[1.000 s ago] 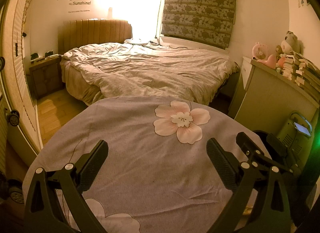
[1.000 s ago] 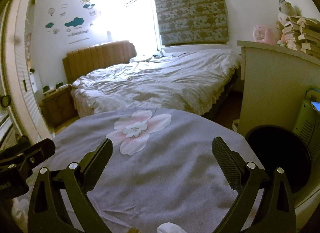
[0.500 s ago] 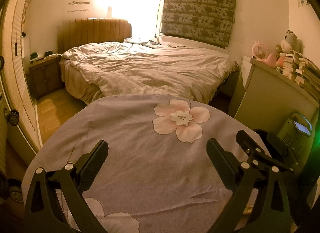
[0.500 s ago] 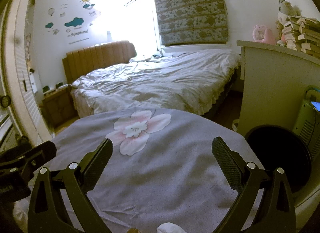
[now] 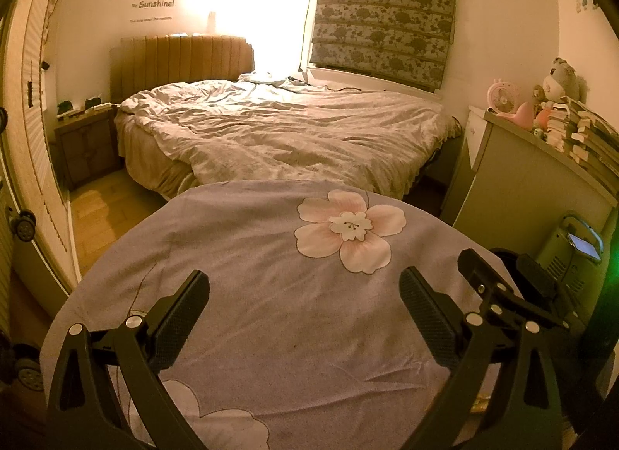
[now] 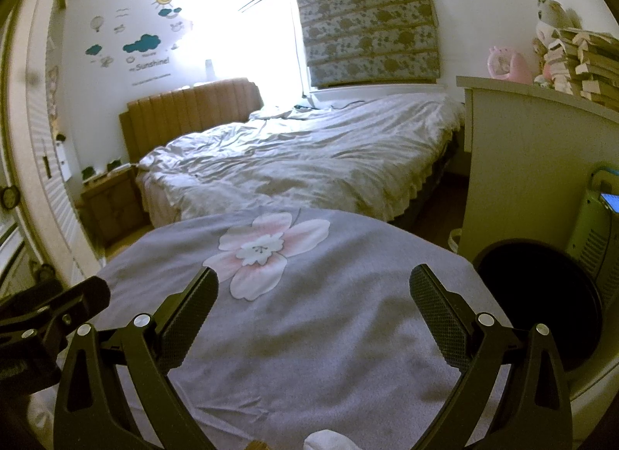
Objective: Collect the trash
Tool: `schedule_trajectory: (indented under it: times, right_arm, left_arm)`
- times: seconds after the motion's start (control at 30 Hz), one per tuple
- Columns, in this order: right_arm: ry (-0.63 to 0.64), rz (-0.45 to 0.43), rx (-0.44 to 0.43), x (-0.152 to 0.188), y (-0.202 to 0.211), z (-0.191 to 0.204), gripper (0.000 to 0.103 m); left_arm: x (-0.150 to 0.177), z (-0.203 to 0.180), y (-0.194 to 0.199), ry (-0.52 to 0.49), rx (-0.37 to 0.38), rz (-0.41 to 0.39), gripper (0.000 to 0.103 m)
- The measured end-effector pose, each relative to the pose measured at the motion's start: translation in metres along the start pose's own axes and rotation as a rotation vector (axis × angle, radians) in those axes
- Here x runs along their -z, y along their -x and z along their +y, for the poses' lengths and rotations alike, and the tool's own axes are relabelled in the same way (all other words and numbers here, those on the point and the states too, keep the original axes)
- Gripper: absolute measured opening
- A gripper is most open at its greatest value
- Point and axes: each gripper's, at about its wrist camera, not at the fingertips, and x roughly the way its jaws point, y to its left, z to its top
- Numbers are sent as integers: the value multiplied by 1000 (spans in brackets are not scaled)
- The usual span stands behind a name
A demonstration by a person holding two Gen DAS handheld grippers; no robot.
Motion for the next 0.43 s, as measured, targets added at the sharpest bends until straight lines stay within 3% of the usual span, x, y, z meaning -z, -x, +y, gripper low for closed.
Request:
schedule_trajectory:
  times: [0.43]
  right_arm:
    - [-1, 1, 0, -1, 0, 0, 98]
  left_arm:
    - [-5, 7, -4, 6, 6, 12, 97]
